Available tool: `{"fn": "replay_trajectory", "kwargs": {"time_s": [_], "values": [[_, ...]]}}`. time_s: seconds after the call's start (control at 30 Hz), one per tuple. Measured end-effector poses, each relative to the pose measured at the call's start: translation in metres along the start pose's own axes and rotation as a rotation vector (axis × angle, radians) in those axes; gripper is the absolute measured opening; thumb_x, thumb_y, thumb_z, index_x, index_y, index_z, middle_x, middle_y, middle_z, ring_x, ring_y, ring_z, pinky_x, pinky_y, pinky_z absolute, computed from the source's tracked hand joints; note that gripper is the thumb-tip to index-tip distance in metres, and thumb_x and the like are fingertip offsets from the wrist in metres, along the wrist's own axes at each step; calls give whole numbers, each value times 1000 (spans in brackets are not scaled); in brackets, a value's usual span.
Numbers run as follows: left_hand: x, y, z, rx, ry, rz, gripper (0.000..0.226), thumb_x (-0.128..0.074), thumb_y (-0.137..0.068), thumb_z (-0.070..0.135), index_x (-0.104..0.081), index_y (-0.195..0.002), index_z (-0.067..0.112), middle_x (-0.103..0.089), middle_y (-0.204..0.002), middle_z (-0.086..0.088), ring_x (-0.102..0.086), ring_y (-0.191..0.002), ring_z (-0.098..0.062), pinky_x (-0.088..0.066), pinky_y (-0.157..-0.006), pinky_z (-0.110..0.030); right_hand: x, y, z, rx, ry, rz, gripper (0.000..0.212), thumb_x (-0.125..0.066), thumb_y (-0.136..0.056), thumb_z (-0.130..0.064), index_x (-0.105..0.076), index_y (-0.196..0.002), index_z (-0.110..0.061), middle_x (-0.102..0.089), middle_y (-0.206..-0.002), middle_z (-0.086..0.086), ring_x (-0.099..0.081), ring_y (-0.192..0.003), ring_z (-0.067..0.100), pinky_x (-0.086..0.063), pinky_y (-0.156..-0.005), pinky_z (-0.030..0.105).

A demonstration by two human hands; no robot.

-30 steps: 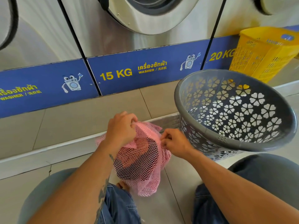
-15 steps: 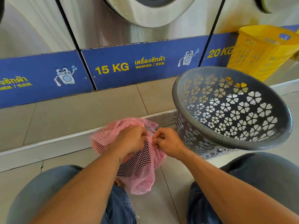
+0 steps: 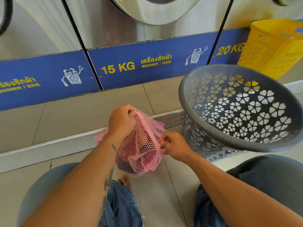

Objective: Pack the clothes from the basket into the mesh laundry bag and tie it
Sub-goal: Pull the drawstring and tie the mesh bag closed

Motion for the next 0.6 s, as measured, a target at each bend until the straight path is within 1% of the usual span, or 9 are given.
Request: {"fn": "replay_trajectory", "kwargs": {"time_s": [0.1,0.17,0.2,0.27,0.33,0.4,0.47,0.53,0.6], "values": [[-9,12,3,58,63,-203,21,-56,-97,18,-62,-117,23,-65,-115,3,-59,-91,-12,-46,-74,-22,-2,8,-3,-112,-276,-68,21,-48,-98,2,-58,-83,-9,-69,-76,12,-71,-70,25,-63,-65,39],[-19,27,8,43,33,-428,42,-59,-96,17,-46,-135,23,-59,-124,1,-57,-89,-11,-46,-71,-22,-3,14,-6,-158,-364,-97,21,-45,-100,2,-56,-85,-8,-66,-72,12,-67,-63,23,-60,-61,35],[-23,34,10,36,9,-514,54,-61,-94,18,-35,-141,24,-56,-126,0,-56,-91,-12,-46,-70,-23,-3,16,-8,-173,-387,-100,21,-44,-100,1,-56,-85,-8,-65,-72,12,-66,-63,22,-59,-60,35],[-25,44,10,54,16,-577,65,-66,-91,19,-25,-141,28,-52,-119,2,-57,-95,-14,-44,-67,-23,-2,19,-11,-211,-432,-82,20,-45,-100,1,-56,-86,-8,-65,-70,9,-64,-62,20,-59,-59,33],[-23,52,10,86,43,-591,57,-69,-89,25,-31,-132,26,-52,-114,5,-57,-96,-13,-44,-67,-22,1,20,-18,-243,-533,-51,22,-45,-98,3,-56,-84,-9,-63,-63,4,-61,-55,15,-57,-57,30],[-22,60,7,107,55,-680,48,-70,-87,34,-45,-127,24,-56,-117,5,-56,-105,-14,-48,-82,-28,7,20,-31,-233,-665,-31,27,-44,-96,7,-55,-78,-10,-59,-60,4,-58,-52,13,-55,-54,29],[-23,72,8,120,97,-805,47,-71,-86,37,-53,-128,26,-60,-120,4,-58,-109,-15,-49,-93,-35,17,20,-46,-196,-758,-19,29,-44,-96,8,-55,-75,-9,-57,-66,8,-56,-58,16,-53,-54,29],[-19,76,12,91,162,-823,44,-70,-87,35,-56,-128,26,-63,-117,4,-60,-103,-13,-49,-94,-36,29,18,-61,-164,-808,-2,29,-43,-97,6,-57,-76,-8,-57,-69,9,-55,-61,18,-53,-57,30],[-11,74,21,72,294,-760,38,-67,-91,28,-58,-128,23,-66,-115,2,-63,-101,-14,-50,-90,-34,42,16,-76,-140,-860,24,30,-44,-99,4,-58,-75,-8,-57,-68,9,-55,-61,18,-52,-58,31]]}}
Point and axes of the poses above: each hand's wrist, its own y-axis away from the middle knuckle, its own x-axis out of the back of the hand, z = x × y, the point moved 4 cm from there along -y, towards the middle knuckle
